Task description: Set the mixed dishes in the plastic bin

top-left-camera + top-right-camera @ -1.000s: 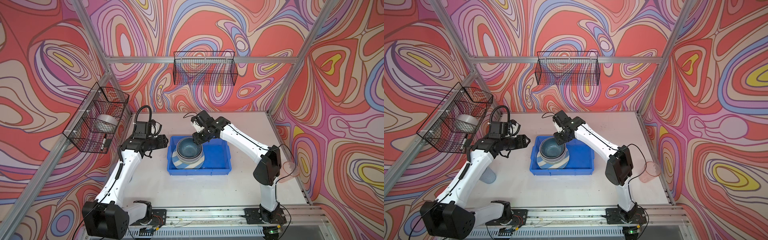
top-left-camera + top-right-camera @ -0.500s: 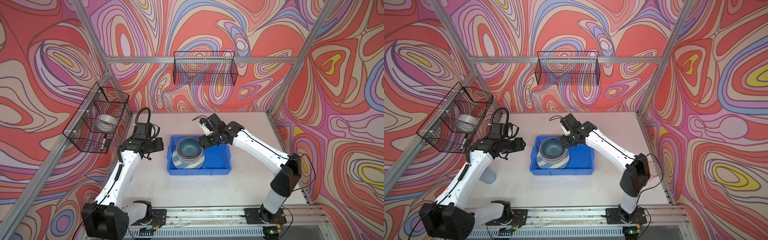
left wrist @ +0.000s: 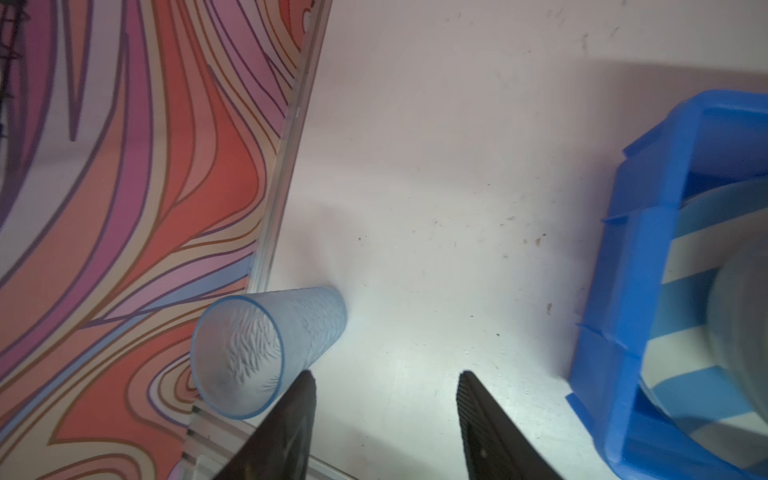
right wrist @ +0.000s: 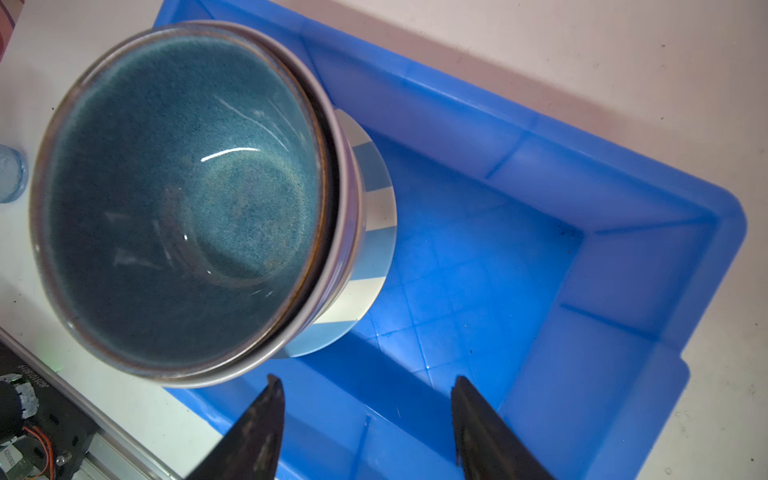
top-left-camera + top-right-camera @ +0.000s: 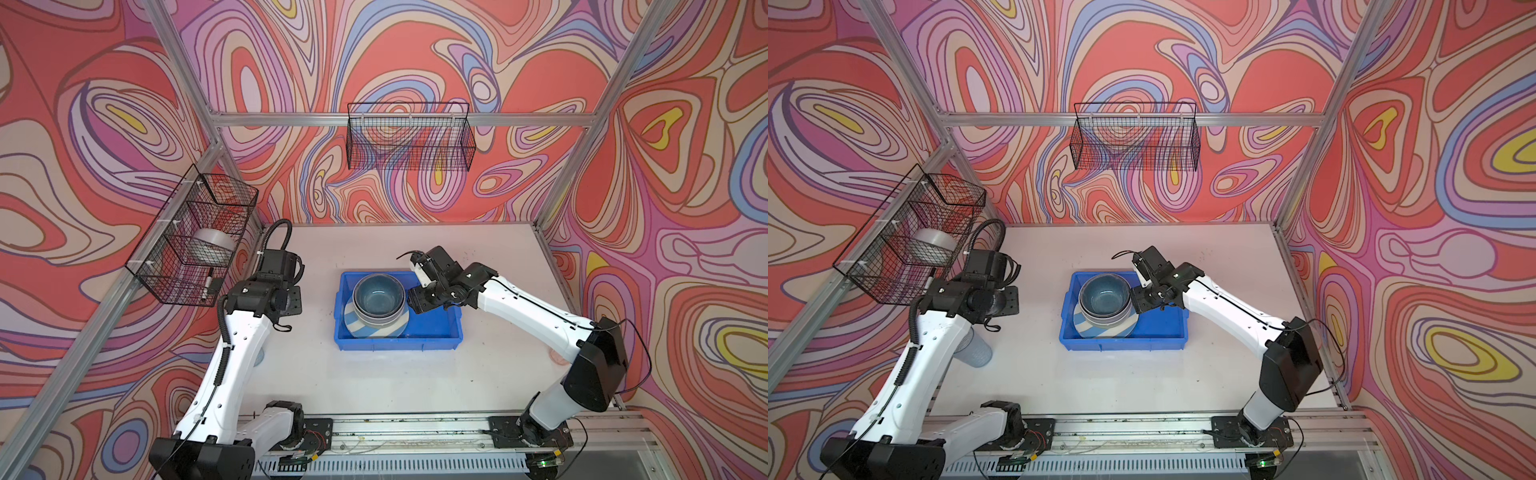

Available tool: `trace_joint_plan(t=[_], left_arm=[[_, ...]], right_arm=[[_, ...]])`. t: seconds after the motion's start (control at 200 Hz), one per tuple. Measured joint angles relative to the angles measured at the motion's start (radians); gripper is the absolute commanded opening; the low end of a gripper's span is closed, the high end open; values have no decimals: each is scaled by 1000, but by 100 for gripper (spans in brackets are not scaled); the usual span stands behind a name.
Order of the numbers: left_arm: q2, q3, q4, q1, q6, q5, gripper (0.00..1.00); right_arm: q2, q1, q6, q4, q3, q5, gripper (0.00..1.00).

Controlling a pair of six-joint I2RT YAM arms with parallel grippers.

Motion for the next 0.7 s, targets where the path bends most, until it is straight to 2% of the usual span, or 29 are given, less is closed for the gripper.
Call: trace_joint_plan(t=[0.09, 0.361, 0.701], left_arm=[[-5, -18, -14, 21, 34, -39, 60], [1, -60, 6, 133, 107, -52, 57], [97, -66, 31, 213, 185, 27, 56]], right_arm=[[0, -9, -1, 16, -10, -16, 65], [-11, -17, -6, 39, -11, -51, 65], [-92, -61, -8, 26, -13, -55, 67]])
